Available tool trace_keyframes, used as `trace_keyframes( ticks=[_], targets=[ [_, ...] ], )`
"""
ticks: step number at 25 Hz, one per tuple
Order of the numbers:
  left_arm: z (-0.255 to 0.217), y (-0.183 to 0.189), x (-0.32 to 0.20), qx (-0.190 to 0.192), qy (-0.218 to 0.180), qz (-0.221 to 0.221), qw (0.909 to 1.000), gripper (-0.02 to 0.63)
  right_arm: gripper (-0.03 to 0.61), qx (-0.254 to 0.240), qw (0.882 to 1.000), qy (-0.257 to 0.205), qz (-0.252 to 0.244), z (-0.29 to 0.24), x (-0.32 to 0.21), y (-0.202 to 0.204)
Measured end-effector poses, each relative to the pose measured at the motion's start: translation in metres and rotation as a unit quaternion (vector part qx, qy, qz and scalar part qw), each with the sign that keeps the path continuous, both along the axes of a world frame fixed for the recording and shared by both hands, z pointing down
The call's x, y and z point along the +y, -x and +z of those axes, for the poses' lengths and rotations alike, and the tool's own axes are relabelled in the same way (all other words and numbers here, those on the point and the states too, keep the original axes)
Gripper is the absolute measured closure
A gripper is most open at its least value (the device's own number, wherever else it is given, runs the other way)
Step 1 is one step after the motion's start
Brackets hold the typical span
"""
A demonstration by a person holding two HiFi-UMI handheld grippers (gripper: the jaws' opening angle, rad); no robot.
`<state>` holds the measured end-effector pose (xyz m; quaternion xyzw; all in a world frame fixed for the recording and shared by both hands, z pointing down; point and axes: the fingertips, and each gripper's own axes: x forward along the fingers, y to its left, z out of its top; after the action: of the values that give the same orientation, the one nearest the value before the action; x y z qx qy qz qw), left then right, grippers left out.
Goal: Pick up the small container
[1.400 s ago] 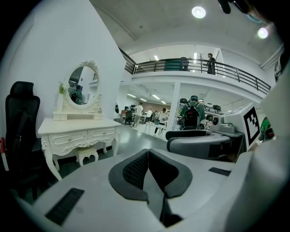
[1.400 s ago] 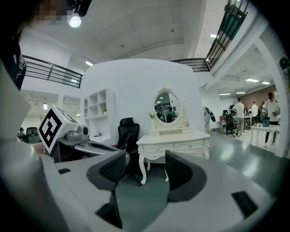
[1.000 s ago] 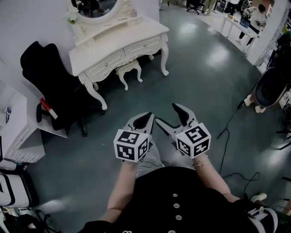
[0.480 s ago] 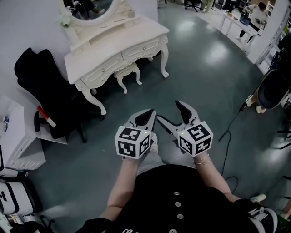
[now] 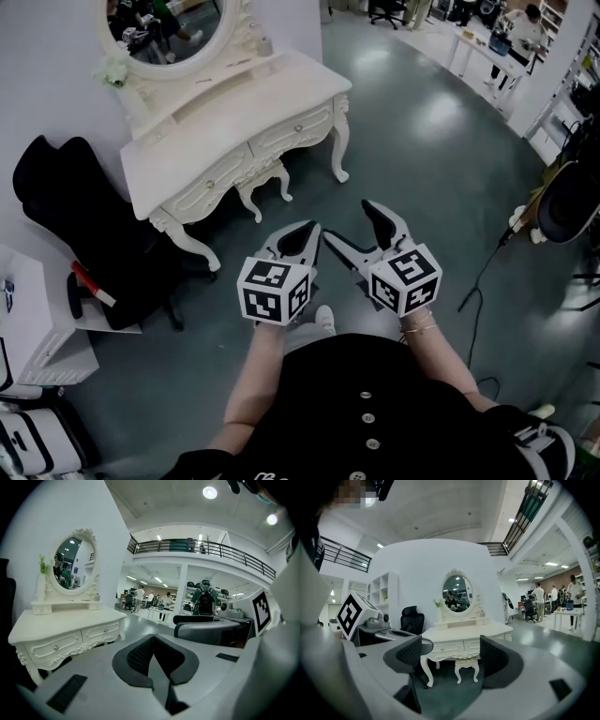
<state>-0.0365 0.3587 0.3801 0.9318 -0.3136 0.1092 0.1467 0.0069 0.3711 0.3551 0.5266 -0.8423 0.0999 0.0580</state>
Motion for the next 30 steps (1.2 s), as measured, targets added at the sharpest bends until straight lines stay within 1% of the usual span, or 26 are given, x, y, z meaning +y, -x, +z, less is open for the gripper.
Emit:
trace_keyframes(
  ticks=[4,7,12,17,24,30],
  targets=[
    [-0.007,0.013,-0.058,0.007,-0.006,-0.006,0.9999,0.600,0.206,0.004,1.000,-0.004,0.010,-0.005,-0.053,0.002],
    [-0.006,0.022,-0.088,0.011,-0.005,-0.014,0.9998,0.600,0.206,0.006,1.000,-0.003,0.016,-0.005,-0.080,0.002],
    [0.009,0.031,-0.113,0.019,0.019,-0.027,0.9993,0.600,0.207,0.010,1.000,0.018,0.018,0.007,-0.107,0.000],
    [0.026,0.026,-0.125,0.023,0.043,-0.029,0.9984,0.600,0.209,0.017,0.999,0.038,0.012,0.019,-0.127,-0.002],
    [0.036,0.021,-0.159,0.012,0.053,-0.041,0.9977,0.600,0.209,0.007,0.999,0.045,0.006,0.028,-0.170,-0.014],
    [0.039,0.008,-0.209,0.003,0.054,-0.052,0.9972,0.600,0.209,0.001,0.999,0.048,-0.002,0.034,-0.225,-0.035]
  ],
)
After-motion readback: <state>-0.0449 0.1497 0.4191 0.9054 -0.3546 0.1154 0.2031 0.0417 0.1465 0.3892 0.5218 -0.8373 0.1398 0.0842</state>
